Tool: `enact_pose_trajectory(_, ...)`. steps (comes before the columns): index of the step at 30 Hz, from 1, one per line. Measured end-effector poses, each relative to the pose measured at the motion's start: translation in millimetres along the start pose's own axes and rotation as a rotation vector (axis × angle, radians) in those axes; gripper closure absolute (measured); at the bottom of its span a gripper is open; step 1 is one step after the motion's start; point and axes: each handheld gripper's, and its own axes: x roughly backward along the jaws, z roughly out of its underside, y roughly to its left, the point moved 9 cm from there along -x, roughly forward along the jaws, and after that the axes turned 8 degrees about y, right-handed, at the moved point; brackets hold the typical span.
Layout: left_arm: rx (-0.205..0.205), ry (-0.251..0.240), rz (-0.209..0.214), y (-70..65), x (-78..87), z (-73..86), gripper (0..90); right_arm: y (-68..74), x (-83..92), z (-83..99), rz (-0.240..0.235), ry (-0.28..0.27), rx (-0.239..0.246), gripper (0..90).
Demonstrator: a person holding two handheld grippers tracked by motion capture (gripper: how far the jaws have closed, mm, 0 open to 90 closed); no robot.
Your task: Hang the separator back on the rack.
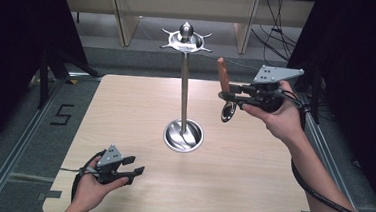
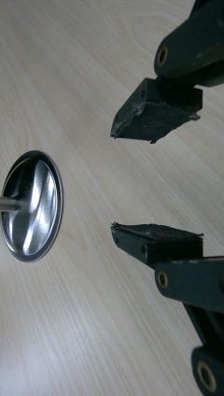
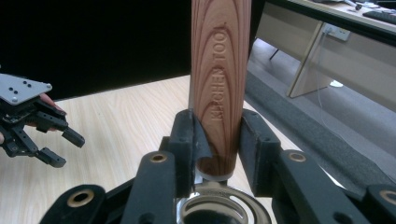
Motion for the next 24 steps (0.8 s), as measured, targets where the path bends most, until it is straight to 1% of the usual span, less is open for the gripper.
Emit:
enact_pose_trajectory(1, 0.0, 0.0, 0.0, 0.0, 0.1, 0.0, 45.2, 0.4, 0.2, -1.6, -0.006, 0.005, 0.004, 69.3)
enact_pose_trajectory(2, 0.001, -0.004, 0.004, -0.2, -0.3, -0.2, 45.2, -0.6, -0.9, -4.6, -0.004, -0.008, 0.019, 69.3)
enact_pose_trajectory(4, 0.002, -0.004, 0.006, -0.3, -0.3, -0.1, 45.2, 0.1, -1.6, -7.2, -0.011, -0.001, 0.009, 69.4)
enact_pose_trajectory(5, -0.001, -0.003, 0.002, 0.1, -0.1, -0.1, 45.2, -1.4, -2.0, -9.3, -0.006, -0.004, 0.016, 69.4)
enact_pose_trajectory(6, 0.006, -0.01, 0.012, -0.8, -0.5, -0.6, 45.2, -1.0, -2.3, -10.8, -0.006, -0.004, 0.007, 69.3)
enact_pose_trajectory(7, 0.007, -0.011, 0.015, -1.0, -0.5, -0.7, 45.2, -1.2, -2.5, -12.4, -0.012, -0.005, 0.009, 69.4)
enact_pose_trajectory(9, 0.007, -0.016, 0.018, -1.0, -0.8, -0.9, 45.2, -4.3, -3.2, -16.4, 0.001, -0.014, 0.029, 69.4)
enact_pose_trajectory(10, 0.005, -0.014, 0.013, -0.6, -0.7, -0.7, 45.3, -2.2, -2.8, -17.0, -0.014, -0.007, 0.006, 69.4)
enact_pose_trajectory(11, 0.006, -0.015, 0.015, -0.7, -0.9, -0.7, 45.3, -3.0, -2.6, -18.5, -0.013, -0.009, 0.007, 69.4)
enact_pose_trajectory(12, 0.006, -0.015, 0.015, -0.8, -1.0, -0.7, 45.2, -6.7, -3.3, -21.3, 0.008, -0.023, 0.03, 69.4)
enact_pose_trajectory(13, 0.006, -0.014, 0.014, -0.7, -0.9, -0.7, 45.2, -4.7, -2.6, -21.0, -0.009, -0.006, 0.006, 69.4)
enact_pose_trajectory(14, 0.006, -0.012, 0.011, -0.4, -0.8, -0.5, 45.3, -5.9, -3.5, -23.8, -0.003, -0.021, 0.021, 69.3)
enact_pose_trajectory(15, 0.007, -0.018, 0.018, -1.1, -1.0, -1.1, 45.2, -6.2, -2.9, -24.1, -0.012, -0.008, 0.027, 69.4)
enact_pose_trajectory(17, 0.006, -0.016, 0.018, -0.9, -0.7, -1.0, 45.2, -5.1, -3.0, -26.0, -0.026, -0.007, 0.007, 69.4)
enact_pose_trajectory(18, 0.006, -0.015, 0.015, -0.8, -0.7, -0.8, 45.2, -6.7, -3.7, -27.8, -0.022, -0.016, 0.025, 69.4)
enact_pose_trajectory(19, 0.005, -0.015, 0.014, -0.7, -0.7, -0.8, 45.2, -5.4, -4.2, -28.0, -0.03, -0.011, 0.011, 69.4)
enact_pose_trajectory(20, 0.006, -0.015, 0.015, -0.8, -0.8, -0.8, 45.3, -7.0, -4.8, -27.9, -0.021, -0.006, 0.02, 69.3)
enact_pose_trajectory(21, 0.006, -0.015, 0.015, -0.9, -0.8, -0.9, 45.2, -7.0, -6.1, -29.3, -0.021, -0.017, 0.02, 69.3)
enact_pose_trajectory(22, 0.006, -0.015, 0.015, -0.9, -0.8, -0.9, 45.2, -5.7, -6.9, -28.4, -0.027, -0.007, 0.006, 69.3)
enact_pose_trajectory(24, 0.006, -0.016, 0.019, -1.0, -0.8, -1.0, 45.3, -7.1, -8.0, -28.4, -0.03, -0.003, 0.026, 69.3)
